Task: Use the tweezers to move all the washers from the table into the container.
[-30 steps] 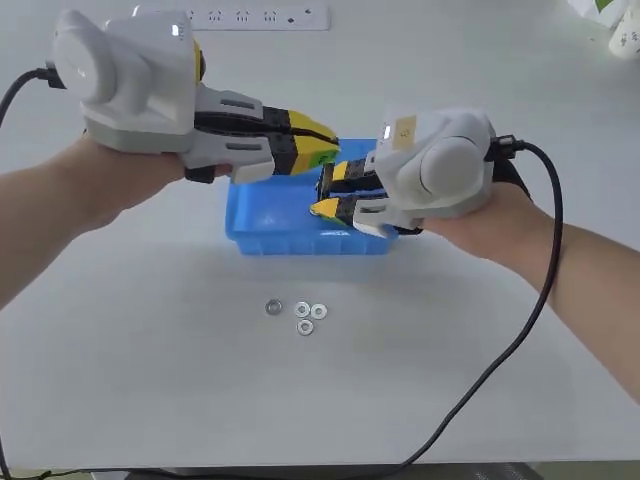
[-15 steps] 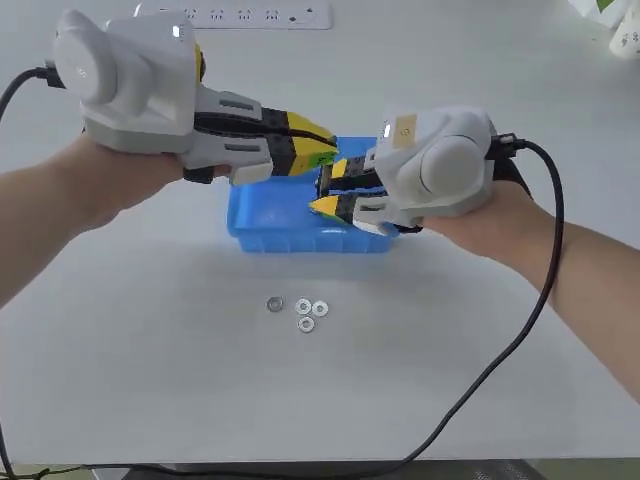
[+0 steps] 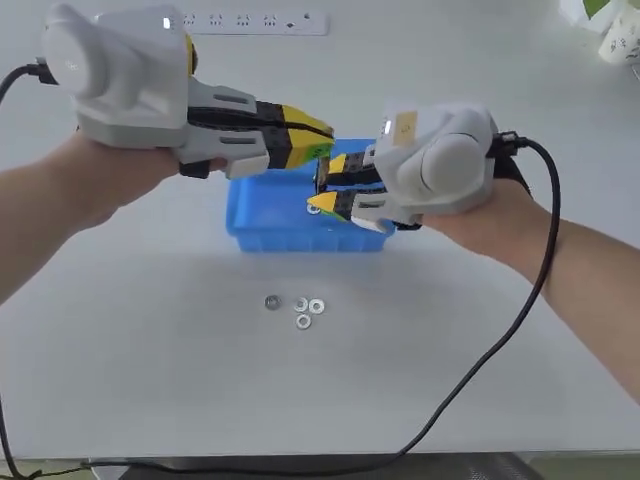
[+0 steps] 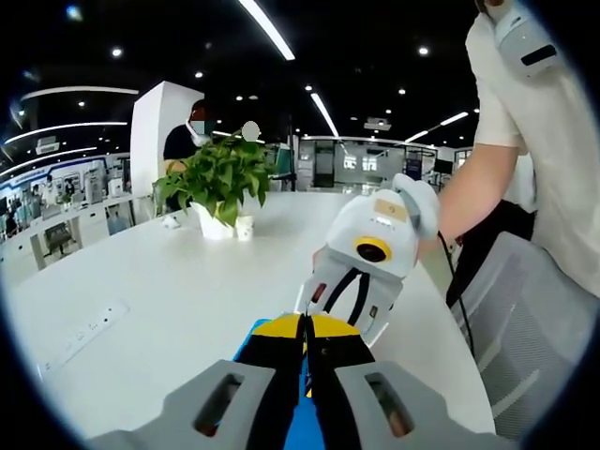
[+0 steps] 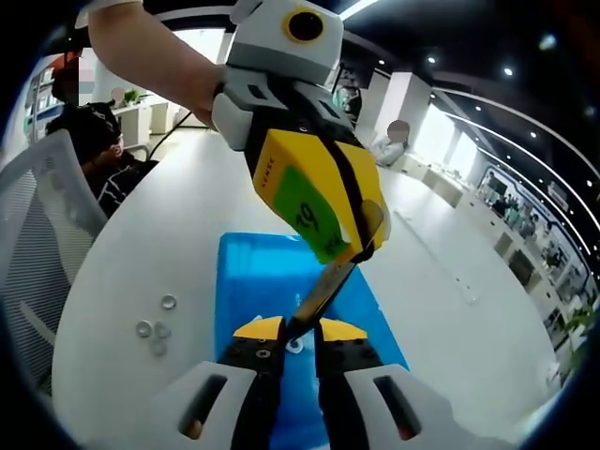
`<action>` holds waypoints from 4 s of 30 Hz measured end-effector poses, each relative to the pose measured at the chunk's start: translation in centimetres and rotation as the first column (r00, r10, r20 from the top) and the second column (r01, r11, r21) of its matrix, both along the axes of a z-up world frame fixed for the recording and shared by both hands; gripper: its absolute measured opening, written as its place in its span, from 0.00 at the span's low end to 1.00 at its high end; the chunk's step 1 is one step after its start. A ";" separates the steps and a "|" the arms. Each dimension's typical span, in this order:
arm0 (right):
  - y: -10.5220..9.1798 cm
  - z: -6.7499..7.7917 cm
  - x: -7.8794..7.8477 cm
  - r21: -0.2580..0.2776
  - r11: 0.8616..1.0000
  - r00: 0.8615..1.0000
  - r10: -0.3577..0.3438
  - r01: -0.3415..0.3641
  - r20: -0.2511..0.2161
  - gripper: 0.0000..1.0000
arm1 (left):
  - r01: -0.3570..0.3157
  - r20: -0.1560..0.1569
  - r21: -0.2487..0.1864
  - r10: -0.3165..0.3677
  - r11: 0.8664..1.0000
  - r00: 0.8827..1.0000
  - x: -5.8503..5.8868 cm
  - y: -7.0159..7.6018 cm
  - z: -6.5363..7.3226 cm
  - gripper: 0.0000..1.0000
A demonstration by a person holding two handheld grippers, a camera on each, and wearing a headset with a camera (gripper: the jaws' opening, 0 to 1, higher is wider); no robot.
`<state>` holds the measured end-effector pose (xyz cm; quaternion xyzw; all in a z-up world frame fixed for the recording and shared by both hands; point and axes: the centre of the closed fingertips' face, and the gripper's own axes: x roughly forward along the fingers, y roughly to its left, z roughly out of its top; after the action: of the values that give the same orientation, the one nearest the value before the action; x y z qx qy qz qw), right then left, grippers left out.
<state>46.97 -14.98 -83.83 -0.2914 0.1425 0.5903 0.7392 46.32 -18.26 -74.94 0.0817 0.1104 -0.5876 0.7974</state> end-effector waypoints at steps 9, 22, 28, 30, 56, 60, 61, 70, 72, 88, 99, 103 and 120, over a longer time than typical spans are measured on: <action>0.3 2.0 -1.1 0.000 1.000 0.999 0.011 -0.011 0.030 0.14 | -0.020 0.014 -0.020 0.020 1.000 1.000 -1.2 0.6 2.0 0.03; 0.7 4.9 -5.2 0.031 0.999 0.998 0.022 -0.024 0.052 0.14 | -0.017 0.000 -0.037 0.017 0.999 1.000 -5.1 0.9 5.0 0.02; 0.5 5.7 -7.1 0.024 0.999 0.998 0.028 -0.029 0.051 0.14 | 0.013 -0.004 -0.043 -0.014 0.999 1.000 -7.0 1.0 5.5 0.02; 0.4 5.8 -7.7 0.020 0.999 0.998 0.031 -0.032 0.051 0.14 | 0.023 -0.004 -0.042 -0.023 0.999 1.000 -7.5 0.9 5.5 0.02; 0.2 3.6 -12.6 0.002 0.999 0.999 0.052 -0.052 -0.005 0.14 | 0.079 -0.037 -0.025 -0.080 0.997 0.996 -11.2 0.8 2.8 0.02; 0.2 2.8 -13.0 0.004 0.999 0.998 0.054 -0.054 -0.017 0.14 | 0.070 -0.048 -0.023 -0.071 0.997 0.996 -11.6 1.0 2.1 0.02; 0.2 2.7 -13.1 0.004 0.999 0.998 0.054 -0.054 -0.019 0.14 | 0.070 -0.048 -0.022 -0.071 0.997 0.996 -11.6 1.0 2.0 0.02; 0.2 2.0 -13.5 -0.007 0.998 0.998 0.065 -0.065 -0.019 0.15 | 0.071 -0.048 -0.018 -0.072 0.997 0.996 -12.3 0.6 1.7 0.02; 0.3 1.9 -13.6 -0.009 0.998 0.998 0.067 -0.067 -0.020 0.15 | 0.081 -0.043 -0.016 -0.082 0.997 0.996 -12.5 0.6 1.6 0.02; 0.3 -0.1 -14.0 -0.015 0.997 0.996 0.078 -0.078 -0.030 0.17 | 0.119 -0.075 -0.029 -0.120 0.993 0.990 -13.6 0.7 -0.2 0.02; 0.0 -1.2 -13.3 -0.024 0.997 0.997 0.075 -0.076 -0.029 0.17 | 0.115 -0.088 -0.026 -0.117 0.993 0.989 -13.2 0.2 -1.1 0.03; 0.1 -1.5 -13.2 -0.019 0.997 0.996 0.077 -0.078 -0.035 0.16 | 0.105 -0.090 -0.023 -0.107 0.994 0.990 -12.8 0.3 -1.5 0.03; 0.1 -2.5 -12.4 -0.015 0.997 0.996 0.078 -0.079 -0.052 0.16 | 0.092 -0.107 -0.021 -0.094 0.996 0.990 -11.9 0.3 -2.4 0.03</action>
<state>34.57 -14.84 -86.34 -0.2880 0.1548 0.6250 0.7089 34.46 -18.01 -77.32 0.0486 0.1445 -0.6287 0.7626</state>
